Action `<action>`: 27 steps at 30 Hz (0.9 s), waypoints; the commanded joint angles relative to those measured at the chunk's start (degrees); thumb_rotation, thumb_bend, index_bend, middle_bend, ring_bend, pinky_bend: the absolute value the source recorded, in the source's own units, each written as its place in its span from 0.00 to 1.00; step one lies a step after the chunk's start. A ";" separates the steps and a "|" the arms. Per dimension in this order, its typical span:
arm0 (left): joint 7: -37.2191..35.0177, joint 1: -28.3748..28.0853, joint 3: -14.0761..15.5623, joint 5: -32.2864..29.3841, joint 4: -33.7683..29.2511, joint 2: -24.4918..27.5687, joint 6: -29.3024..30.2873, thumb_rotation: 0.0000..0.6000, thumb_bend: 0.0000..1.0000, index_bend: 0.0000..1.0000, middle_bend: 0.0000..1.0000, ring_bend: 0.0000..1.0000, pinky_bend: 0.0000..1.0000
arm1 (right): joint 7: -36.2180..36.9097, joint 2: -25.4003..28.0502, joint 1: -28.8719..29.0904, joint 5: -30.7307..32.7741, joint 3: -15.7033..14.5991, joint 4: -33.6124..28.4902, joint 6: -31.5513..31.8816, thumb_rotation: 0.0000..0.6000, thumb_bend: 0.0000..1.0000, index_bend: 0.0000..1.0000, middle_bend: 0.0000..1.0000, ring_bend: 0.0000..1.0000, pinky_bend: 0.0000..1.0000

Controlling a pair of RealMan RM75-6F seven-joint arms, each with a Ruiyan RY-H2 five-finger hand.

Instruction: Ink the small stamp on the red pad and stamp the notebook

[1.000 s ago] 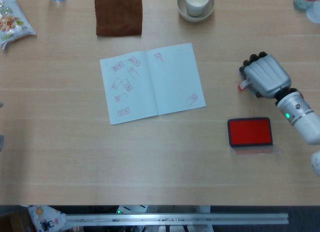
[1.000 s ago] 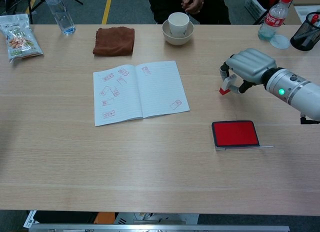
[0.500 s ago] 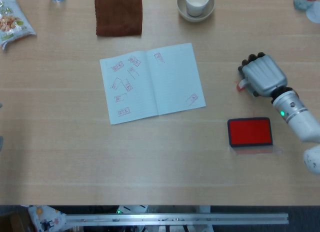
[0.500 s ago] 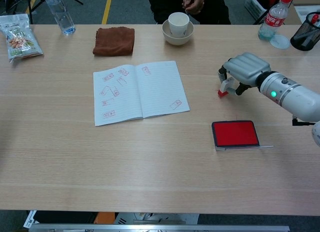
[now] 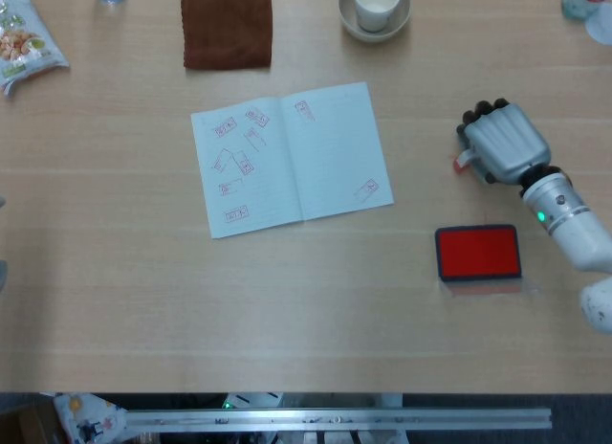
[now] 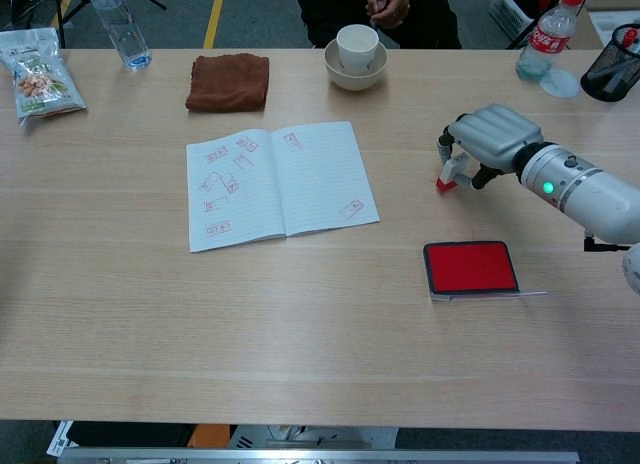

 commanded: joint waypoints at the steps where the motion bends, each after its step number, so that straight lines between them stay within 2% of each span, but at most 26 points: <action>1: 0.00 0.00 0.01 0.01 0.02 0.01 0.00 1.00 0.33 0.20 0.13 0.15 0.10 | -0.01 -0.03 -0.05 -0.03 0.00 0.03 -0.06 1.00 0.33 0.50 0.38 0.25 0.32; 17: -0.18 -0.05 -0.07 0.13 0.05 0.02 0.12 1.00 0.33 0.20 0.12 0.15 0.10 | 0.03 0.91 -0.39 -0.33 0.61 -1.29 0.70 1.00 0.30 0.45 0.37 0.24 0.31; 27: 0.05 -0.29 -0.38 0.14 -0.43 0.21 0.18 1.00 0.32 0.19 0.13 0.15 0.10 | -0.47 5.24 -1.25 -0.94 1.73 -7.18 4.10 1.00 0.30 0.40 0.36 0.24 0.31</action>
